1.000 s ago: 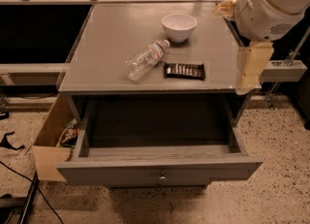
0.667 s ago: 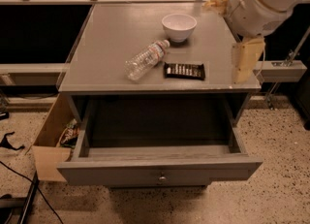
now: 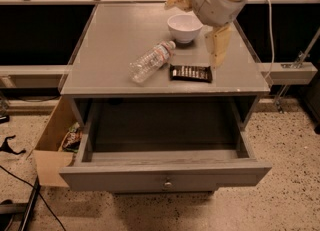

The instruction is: Place water bottle into top drawer

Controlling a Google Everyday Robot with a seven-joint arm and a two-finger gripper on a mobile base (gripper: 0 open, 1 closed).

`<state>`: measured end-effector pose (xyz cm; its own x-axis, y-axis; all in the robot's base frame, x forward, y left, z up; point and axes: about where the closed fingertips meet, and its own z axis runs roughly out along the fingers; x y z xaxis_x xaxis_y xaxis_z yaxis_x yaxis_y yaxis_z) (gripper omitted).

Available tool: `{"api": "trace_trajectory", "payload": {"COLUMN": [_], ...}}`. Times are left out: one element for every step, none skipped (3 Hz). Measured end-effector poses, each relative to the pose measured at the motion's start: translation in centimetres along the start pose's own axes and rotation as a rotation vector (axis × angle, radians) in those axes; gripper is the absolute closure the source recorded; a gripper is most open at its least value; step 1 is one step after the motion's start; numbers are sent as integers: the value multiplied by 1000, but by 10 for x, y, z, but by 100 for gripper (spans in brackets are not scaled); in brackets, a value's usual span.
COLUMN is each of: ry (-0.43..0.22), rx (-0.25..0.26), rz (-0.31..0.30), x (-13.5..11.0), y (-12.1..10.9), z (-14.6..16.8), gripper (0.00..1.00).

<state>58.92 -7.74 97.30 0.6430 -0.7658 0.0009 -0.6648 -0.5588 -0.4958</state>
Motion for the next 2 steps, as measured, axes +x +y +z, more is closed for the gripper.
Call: {"api": "trace_trajectory", "payload": {"ry": [-50,-56], "rx": [-5,-5], "rz": [-107,-111], "x": [-8,-7], "y": [-41,-43], "z": [33,37], "gripper": [0,0]}}
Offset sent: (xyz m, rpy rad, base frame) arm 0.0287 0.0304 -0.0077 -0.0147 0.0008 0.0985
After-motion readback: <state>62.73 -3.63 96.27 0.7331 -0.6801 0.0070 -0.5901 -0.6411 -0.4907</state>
